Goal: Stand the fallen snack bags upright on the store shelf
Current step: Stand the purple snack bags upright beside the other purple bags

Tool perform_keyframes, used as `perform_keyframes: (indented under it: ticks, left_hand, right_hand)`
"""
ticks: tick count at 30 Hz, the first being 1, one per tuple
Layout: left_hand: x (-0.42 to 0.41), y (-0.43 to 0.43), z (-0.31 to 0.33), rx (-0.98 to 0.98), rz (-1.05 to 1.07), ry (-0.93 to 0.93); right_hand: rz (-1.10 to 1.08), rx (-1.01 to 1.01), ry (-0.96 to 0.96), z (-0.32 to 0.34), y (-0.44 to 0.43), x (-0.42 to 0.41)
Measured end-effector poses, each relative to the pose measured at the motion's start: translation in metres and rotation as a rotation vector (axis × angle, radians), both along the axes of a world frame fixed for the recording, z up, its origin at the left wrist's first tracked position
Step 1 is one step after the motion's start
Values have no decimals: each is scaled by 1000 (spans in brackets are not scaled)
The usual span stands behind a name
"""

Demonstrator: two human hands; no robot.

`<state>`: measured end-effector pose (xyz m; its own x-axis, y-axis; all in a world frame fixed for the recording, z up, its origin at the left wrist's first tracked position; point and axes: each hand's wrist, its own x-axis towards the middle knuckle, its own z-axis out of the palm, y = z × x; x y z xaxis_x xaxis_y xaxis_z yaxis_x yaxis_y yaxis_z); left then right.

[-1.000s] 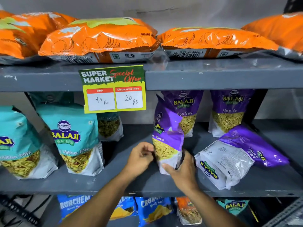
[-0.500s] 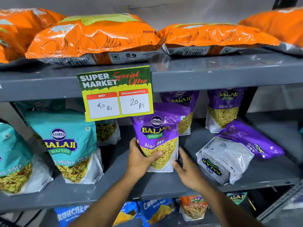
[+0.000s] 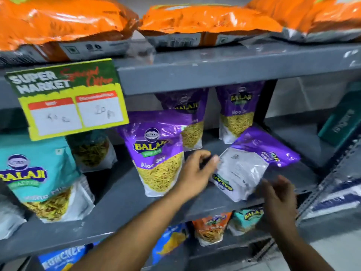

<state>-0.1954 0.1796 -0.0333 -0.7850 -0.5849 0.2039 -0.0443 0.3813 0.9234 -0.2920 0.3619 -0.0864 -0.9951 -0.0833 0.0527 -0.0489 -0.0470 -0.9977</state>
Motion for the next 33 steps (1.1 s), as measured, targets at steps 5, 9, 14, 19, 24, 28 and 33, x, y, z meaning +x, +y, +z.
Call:
perform_keyframes:
  ticks: [5,9,14,19,24,28,33]
  left_hand:
    - [-89,0,10,194,4,-332]
    - [-98,5,2,250,-129,-433]
    - [-93,19,16,229,-90,-367]
    - [-103,35,17,294,-1,-80]
    - [-111,50,-27,294,122,28]
    - [-109,51,-47,368,108,61]
    - [-107,42,-22,388,-36,114]
  right_hand:
    - [316,-140,-598,32,-1,-49]
    - [530,-44,-617,21,4,-50]
    - [453,-58,-213,11,12,-57]
    - [523,-52,163,21,13,-107]
    - [646,71,284,-6,17,-142]
    - [685,170,295,-26,20,-157]
    - [508,186,302,-25,25,-135]
